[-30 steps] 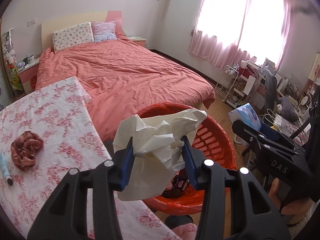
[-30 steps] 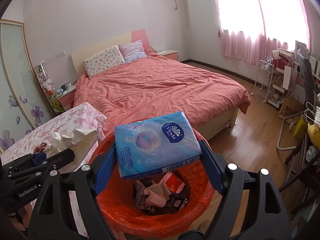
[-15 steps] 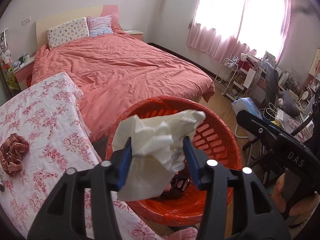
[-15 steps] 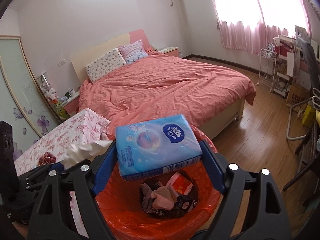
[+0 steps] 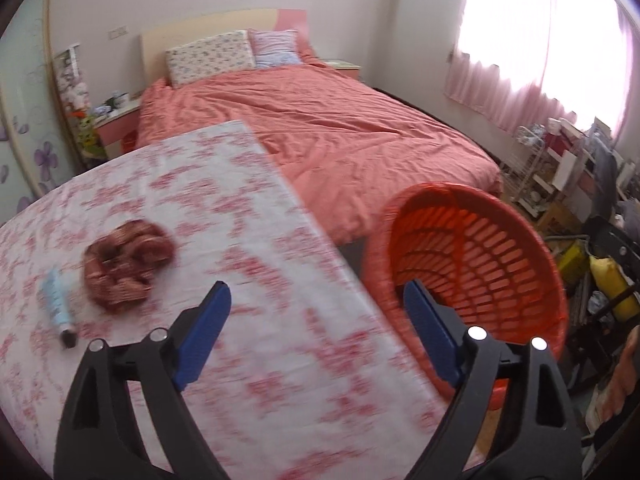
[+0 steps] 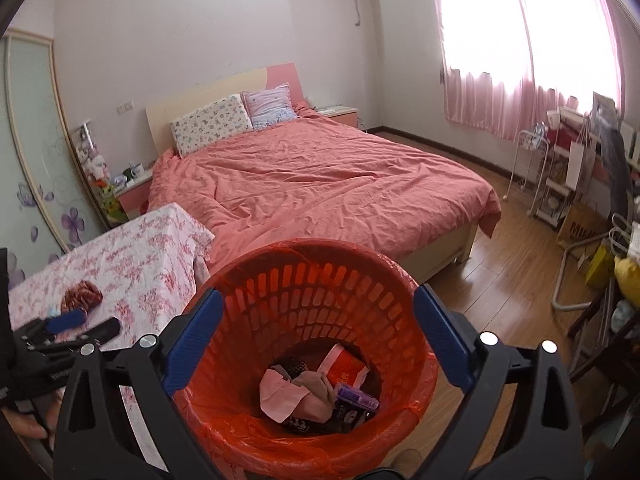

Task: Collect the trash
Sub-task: 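Move both tools back over the tube and scrunchie on the bed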

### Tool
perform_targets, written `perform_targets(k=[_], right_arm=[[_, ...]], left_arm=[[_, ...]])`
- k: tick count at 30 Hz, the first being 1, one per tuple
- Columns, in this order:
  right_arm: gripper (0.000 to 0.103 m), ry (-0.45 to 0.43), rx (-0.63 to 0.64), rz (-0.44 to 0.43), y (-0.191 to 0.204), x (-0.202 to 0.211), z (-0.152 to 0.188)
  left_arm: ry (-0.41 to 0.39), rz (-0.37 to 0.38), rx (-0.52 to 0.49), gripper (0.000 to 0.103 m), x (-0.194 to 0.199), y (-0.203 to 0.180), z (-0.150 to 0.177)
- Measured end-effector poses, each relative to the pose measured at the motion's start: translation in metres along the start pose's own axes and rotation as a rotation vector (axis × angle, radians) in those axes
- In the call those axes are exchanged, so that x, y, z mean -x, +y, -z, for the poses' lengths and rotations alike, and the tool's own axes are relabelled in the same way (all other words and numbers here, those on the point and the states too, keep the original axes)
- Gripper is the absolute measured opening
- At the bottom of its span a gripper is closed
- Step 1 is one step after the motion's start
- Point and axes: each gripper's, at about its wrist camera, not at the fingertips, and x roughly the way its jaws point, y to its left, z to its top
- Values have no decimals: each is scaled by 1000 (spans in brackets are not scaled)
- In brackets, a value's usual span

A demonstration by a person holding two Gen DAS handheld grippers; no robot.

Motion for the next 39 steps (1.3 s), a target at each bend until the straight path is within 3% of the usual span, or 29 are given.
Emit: perform_targets(k=[6,10,12,14,18,25,33,37,39], right_arm=[[101,16,135,35,45,-5,19],[101,52,188,21,73,-9,33],[101,64,199,-8,87,-10,38],[101,69,211,-30,100,-9,41],[101,85,227,-68,122,-9,45],[101,101,261,-125,155,-11,47],[101,123,299,-223,199,-18,54],[101,128,328,-280,230,-25,58],[101,134,339,-306,247,-32,57]], left_arm=[[-25,-198,89,96,20,80,17],[0,-314,237,96,26,149,26],[15,-330,297,95,24,175,28],[32,-327,333,85,18,190,30],[90,-313,321,71,-4,201,24],[104,-340,325,30,-17,213,18],[107,-380,326,30,21,263,54],[94,-411,318,39,37,286,70],[91,-389,337,40,42,296,74]])
